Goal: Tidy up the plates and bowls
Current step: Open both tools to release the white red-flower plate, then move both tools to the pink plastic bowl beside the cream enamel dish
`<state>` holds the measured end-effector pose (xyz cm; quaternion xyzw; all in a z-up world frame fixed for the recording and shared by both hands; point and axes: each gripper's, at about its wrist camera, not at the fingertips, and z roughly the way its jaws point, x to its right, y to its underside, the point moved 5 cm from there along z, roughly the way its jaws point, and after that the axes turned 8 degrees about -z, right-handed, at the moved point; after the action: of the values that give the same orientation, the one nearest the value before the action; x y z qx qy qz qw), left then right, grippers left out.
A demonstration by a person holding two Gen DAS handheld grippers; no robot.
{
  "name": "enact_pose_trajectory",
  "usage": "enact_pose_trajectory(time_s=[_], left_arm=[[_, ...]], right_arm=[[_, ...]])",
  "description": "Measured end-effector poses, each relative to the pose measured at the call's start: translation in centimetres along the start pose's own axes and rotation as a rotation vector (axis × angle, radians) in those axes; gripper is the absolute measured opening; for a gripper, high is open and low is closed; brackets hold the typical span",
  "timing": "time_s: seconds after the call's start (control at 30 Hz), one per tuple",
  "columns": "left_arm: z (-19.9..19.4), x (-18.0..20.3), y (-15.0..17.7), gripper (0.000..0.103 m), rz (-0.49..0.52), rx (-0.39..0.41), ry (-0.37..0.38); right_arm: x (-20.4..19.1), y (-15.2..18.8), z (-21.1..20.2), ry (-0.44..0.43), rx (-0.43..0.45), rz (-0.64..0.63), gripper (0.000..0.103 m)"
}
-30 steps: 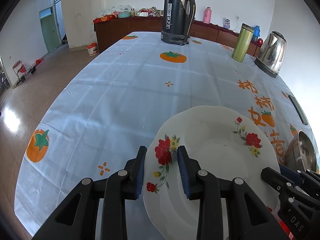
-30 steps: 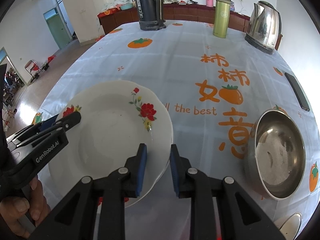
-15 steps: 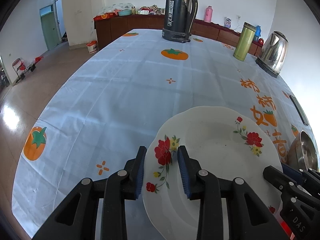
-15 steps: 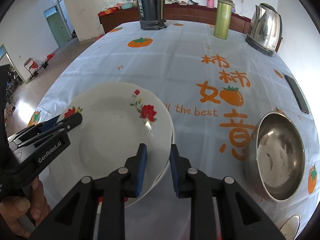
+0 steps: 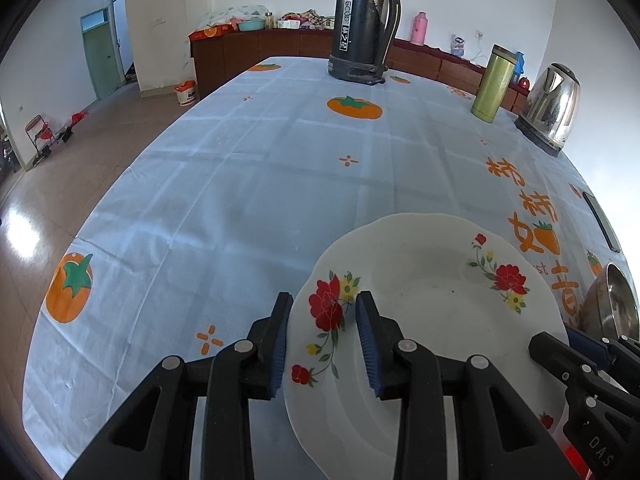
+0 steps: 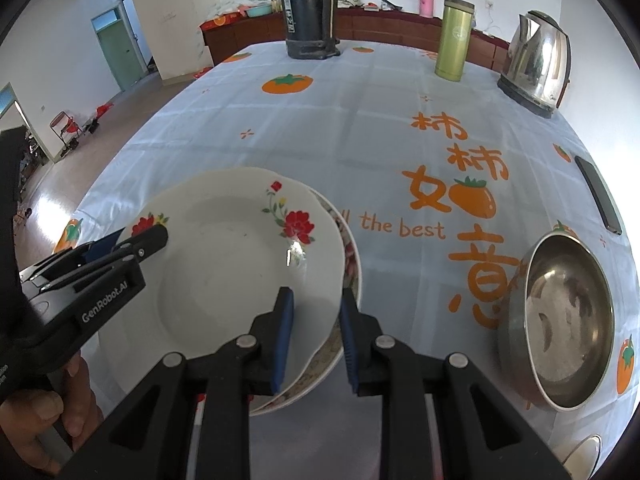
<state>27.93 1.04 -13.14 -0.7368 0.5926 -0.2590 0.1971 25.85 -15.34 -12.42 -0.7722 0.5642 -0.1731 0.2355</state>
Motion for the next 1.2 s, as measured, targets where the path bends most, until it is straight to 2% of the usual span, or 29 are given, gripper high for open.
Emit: enact_pose_trajectory(time_s=[0.57, 0.67, 0.7, 0.73, 0.87, 1.2], left_arm=[[-0.1, 0.2, 0.5, 0.037, 0.012, 0.014, -0.001], [0.1, 0.2, 0.9, 0.042, -0.001, -0.024, 0.038], [0.2, 0.3, 1.1, 0.042, -0.001, -0.035, 0.037], [0.2, 0.4, 1.3, 0.042, 0.002, -0.038, 0.036], [-0.2, 0.6, 1.7, 0.052, 0.005, -0.040, 0.026], [-1.7, 0.4, 2.2, 0.052, -0.006, -0.027, 0.032]], right_arm=[[0.1, 0.1, -0.1, 0.008, 0.010, -0.012, 0.024], [0.0, 0.1, -0.4, 0.004, 0.014, -0.007, 0.029], [0.1, 0.2, -0.3, 0.005, 0.010, -0.003, 0.042], [0.1, 0.3, -0.4, -0.004, 0.013, 0.000, 0.047], [-0.1, 0.2, -1.1, -0.007, 0.035, -0.007, 0.046], [-0.1, 0.7, -1.9, -0.021, 0.047, 0.006, 0.049]])
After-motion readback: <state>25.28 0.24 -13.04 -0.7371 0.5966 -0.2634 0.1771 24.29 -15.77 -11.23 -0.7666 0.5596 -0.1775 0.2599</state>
